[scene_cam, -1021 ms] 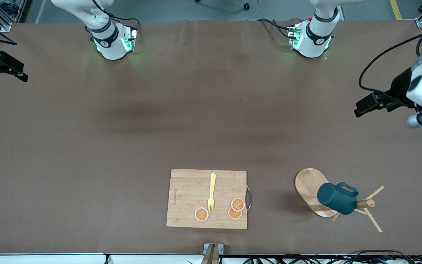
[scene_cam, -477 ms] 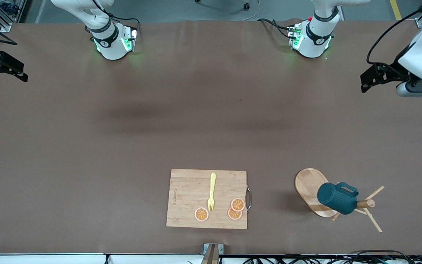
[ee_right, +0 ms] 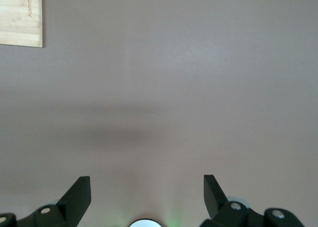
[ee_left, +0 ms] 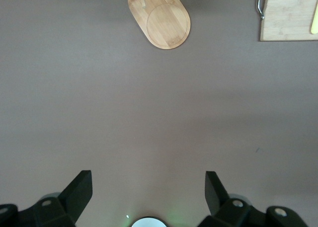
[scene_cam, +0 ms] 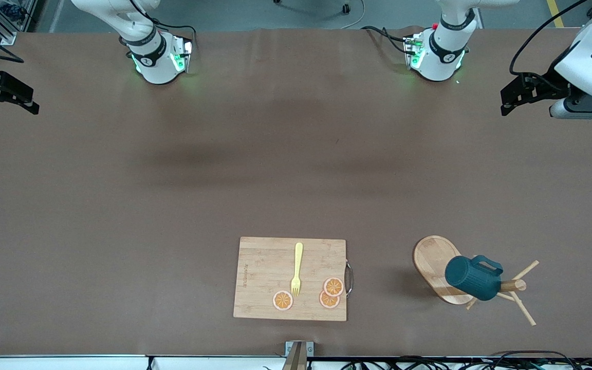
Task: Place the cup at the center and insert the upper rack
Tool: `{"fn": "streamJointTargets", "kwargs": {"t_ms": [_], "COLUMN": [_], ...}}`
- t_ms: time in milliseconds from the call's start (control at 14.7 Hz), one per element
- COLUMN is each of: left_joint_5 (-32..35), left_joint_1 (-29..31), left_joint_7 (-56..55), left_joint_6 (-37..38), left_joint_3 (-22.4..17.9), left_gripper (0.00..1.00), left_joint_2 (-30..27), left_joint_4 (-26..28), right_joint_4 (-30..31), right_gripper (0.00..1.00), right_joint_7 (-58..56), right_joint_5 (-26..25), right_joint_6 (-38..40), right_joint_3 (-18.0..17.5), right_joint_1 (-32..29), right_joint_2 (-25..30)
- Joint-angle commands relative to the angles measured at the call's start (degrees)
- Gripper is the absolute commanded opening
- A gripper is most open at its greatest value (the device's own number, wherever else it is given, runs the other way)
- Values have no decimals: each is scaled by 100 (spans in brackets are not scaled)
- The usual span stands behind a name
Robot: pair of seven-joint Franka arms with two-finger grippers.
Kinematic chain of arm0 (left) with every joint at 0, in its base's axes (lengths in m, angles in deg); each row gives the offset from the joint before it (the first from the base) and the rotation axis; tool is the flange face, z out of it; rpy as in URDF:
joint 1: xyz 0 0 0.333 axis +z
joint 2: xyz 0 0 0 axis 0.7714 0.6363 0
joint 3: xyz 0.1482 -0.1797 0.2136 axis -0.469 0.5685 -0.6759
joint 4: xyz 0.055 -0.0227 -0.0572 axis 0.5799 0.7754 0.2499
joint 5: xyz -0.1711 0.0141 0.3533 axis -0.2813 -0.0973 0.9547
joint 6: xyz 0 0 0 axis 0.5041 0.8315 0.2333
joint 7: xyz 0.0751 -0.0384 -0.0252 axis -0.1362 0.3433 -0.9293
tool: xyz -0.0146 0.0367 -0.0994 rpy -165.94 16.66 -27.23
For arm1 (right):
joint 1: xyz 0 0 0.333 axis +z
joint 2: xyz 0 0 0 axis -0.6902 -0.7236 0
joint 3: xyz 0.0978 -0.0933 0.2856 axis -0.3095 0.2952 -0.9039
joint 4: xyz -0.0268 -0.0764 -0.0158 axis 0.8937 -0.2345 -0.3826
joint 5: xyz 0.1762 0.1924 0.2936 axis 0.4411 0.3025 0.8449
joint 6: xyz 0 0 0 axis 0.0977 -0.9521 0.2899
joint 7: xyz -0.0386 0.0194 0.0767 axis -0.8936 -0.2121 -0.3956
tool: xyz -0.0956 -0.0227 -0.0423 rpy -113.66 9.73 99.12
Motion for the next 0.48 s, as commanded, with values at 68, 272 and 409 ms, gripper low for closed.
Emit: {"fn": "streamJointTargets", "kwargs": {"t_ms": [68,272,409], "left_joint_5": [-67,-33,-15], "left_joint_1": [69,60,60], "left_joint_7": [145,252,260], "left_joint_6": [87,87,87], "left_joint_3": [-29,-39,-38], "left_gripper": [100,100,100], "left_joint_2": [-72,15,42], "left_joint_4": [-80,-177,-177], "right_joint_4": [126,126,126], "right_gripper": [100,100,100], "right_joint_7": [-21,-30,-21], "right_joint_5": [-76,-76,-76], "right_joint_6": [3,12,12], "right_joint_3": [-23,-23,-23], "right_joint_1": [-14,-22,-31], "right_joint_2": [142,142,142]}}
